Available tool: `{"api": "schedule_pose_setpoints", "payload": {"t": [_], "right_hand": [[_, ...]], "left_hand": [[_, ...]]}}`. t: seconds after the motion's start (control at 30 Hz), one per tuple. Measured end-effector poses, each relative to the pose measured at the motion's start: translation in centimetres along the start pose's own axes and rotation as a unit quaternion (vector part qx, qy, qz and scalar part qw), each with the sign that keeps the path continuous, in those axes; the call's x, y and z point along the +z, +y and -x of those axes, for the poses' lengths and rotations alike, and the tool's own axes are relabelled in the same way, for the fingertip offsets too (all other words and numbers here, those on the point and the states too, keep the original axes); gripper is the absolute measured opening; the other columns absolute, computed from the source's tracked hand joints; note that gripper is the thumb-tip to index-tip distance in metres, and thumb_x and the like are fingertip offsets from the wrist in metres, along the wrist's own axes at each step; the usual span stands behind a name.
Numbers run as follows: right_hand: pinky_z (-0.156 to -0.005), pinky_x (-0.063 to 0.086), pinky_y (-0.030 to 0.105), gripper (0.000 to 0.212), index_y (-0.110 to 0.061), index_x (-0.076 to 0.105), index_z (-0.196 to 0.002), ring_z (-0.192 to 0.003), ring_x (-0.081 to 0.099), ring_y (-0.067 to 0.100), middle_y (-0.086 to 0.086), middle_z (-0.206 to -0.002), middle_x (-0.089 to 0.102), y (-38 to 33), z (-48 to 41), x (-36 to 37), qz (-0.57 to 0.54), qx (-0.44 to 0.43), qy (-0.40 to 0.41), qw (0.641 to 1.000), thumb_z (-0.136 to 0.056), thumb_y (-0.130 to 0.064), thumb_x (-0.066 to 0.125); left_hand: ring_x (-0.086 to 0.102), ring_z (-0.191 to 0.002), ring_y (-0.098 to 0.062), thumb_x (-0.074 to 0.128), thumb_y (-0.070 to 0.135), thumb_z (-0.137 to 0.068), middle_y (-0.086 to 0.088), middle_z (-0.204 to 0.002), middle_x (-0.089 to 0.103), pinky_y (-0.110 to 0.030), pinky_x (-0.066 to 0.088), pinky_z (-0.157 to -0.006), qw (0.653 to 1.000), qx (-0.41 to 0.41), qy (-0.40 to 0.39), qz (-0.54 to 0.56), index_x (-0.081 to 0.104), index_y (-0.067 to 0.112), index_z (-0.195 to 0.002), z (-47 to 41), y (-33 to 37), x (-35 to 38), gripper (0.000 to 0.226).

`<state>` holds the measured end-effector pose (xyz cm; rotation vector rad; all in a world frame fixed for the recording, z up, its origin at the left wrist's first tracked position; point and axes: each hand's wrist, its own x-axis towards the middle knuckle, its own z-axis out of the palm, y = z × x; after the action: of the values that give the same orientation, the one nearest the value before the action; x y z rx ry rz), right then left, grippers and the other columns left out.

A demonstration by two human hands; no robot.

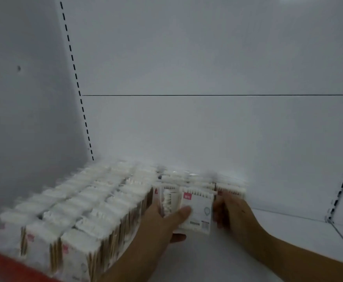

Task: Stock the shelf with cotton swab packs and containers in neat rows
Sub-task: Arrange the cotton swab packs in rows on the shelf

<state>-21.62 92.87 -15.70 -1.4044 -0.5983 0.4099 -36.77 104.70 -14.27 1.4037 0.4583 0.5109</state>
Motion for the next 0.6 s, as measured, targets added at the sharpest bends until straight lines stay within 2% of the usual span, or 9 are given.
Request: {"api": "schedule_pose_setpoints", "payload": {"t": [0.07, 0.13, 0.2, 0.27, 0.33, 0.4, 0.47, 0.53, 0.6], "right_hand": [[-0.036, 0.029, 0.017, 0.056, -0.009, 0.064, -0.062, -0.034, 0.044, 0.019, 0.013, -0.048, 0.055, 0.2, -0.4, -0.4, -0.051, 0.007, 0.007, 0.999, -0.096, -0.041, 0.034], [-0.037, 0.033, 0.018, 0.041, -0.011, 0.063, -0.069, -0.039, 0.049, 0.017, 0.007, -0.052, 0.059, 0.7, -0.7, -0.6, -0.009, -0.007, -0.042, 0.999, -0.084, -0.049, 0.056], [-0.046, 0.046, 0.026, 0.034, -0.010, 0.061, -0.082, -0.055, 0.063, 0.019, 0.006, -0.069, 0.070, 1.2, -0.7, -0.7, 0.024, -0.021, -0.105, 0.994, -0.076, -0.041, 0.075], [-0.051, 0.050, 0.024, 0.028, -0.006, 0.060, -0.090, -0.065, 0.068, 0.017, 0.009, -0.081, 0.073, 1.2, -0.9, -0.9, 0.049, -0.031, -0.132, 0.990, -0.077, -0.025, 0.076], [-0.044, 0.043, 0.019, 0.017, -0.002, 0.057, -0.085, -0.050, 0.059, 0.010, 0.012, -0.071, 0.069, 0.0, -1.5, -1.5, 0.064, -0.054, -0.082, 0.993, -0.081, -0.011, 0.071], [-0.041, 0.042, 0.019, 0.017, -0.005, 0.056, -0.082, -0.044, 0.054, 0.008, 0.006, -0.065, 0.065, -2.1, -2.7, -2.8, 0.113, -0.105, 0.001, 0.988, -0.082, -0.013, 0.071], [-0.048, 0.050, 0.024, 0.019, -0.019, 0.056, -0.080, -0.049, 0.061, 0.007, -0.007, -0.066, 0.068, -3.8, -3.6, -4.2, 0.249, -0.150, 0.032, 0.956, -0.080, -0.026, 0.073], [-0.058, 0.054, 0.031, 0.022, -0.026, 0.054, -0.077, -0.056, 0.065, 0.008, -0.010, -0.065, 0.068, -3.8, -3.7, -4.6, 0.320, -0.148, 0.024, 0.935, -0.076, -0.034, 0.075], [-0.062, 0.053, 0.030, 0.025, -0.026, 0.054, -0.073, -0.061, 0.065, 0.007, -0.008, -0.064, 0.067, -2.7, -3.5, -4.0, 0.374, -0.141, 0.015, 0.917, -0.074, -0.040, 0.075]], "left_hand": [[0.073, -0.083, -0.021, 0.078, 0.021, -0.075, -0.004, -0.092, 0.076, -0.033, 0.057, -0.063, 1.000, 0.014, 0.010, -0.017, 0.067, 0.014, -0.107, -1.9, -0.7, 0.9, 0.034], [0.073, -0.085, -0.026, 0.085, 0.022, -0.066, -0.009, -0.092, 0.075, -0.035, 0.058, -0.066, 0.999, 0.034, 0.019, -0.025, 0.068, 0.008, -0.107, -2.7, -1.7, 1.4, 0.047], [0.073, -0.085, -0.028, 0.092, 0.021, -0.057, -0.013, -0.093, 0.075, -0.033, 0.057, -0.063, 0.998, 0.058, 0.030, -0.007, 0.068, 0.008, -0.105, -2.9, -2.3, 1.4, 0.056], [0.072, -0.086, -0.028, 0.089, 0.026, -0.059, -0.014, -0.097, 0.074, -0.032, 0.057, -0.062, 0.995, 0.082, 0.045, 0.019, 0.066, 0.010, -0.106, -3.0, -2.4, 1.3, 0.055], [0.073, -0.077, -0.022, 0.080, 0.027, -0.074, -0.008, -0.092, 0.075, -0.029, 0.055, -0.051, 0.992, 0.089, 0.077, 0.054, 0.064, 0.014, -0.107, -3.1, -2.5, 1.4, 0.038], [0.069, -0.060, -0.018, 0.056, 0.011, -0.092, -0.003, -0.077, 0.074, -0.026, 0.050, -0.040, 0.986, 0.069, 0.113, 0.103, 0.062, 0.014, -0.107, -3.2, -2.8, 1.0, 0.017], [0.066, -0.057, -0.023, 0.046, -0.007, -0.090, -0.010, -0.081, 0.073, -0.027, 0.047, -0.037, 0.983, 0.065, 0.099, 0.142, 0.059, 0.012, -0.115, -2.7, -2.5, 0.9, 0.034], [0.064, -0.058, -0.025, 0.057, -0.005, -0.071, -0.014, -0.089, 0.072, -0.027, 0.044, -0.037, 0.980, 0.070, 0.096, 0.161, 0.056, 0.011, -0.120, -2.8, -2.4, 0.9, 0.052], [0.064, -0.057, -0.025, 0.054, -0.003, -0.054, -0.012, -0.086, 0.072, -0.027, 0.043, -0.035, 0.978, 0.068, 0.092, 0.176, 0.057, 0.011, -0.117, -2.9, -2.1, 0.9, 0.064]]}}
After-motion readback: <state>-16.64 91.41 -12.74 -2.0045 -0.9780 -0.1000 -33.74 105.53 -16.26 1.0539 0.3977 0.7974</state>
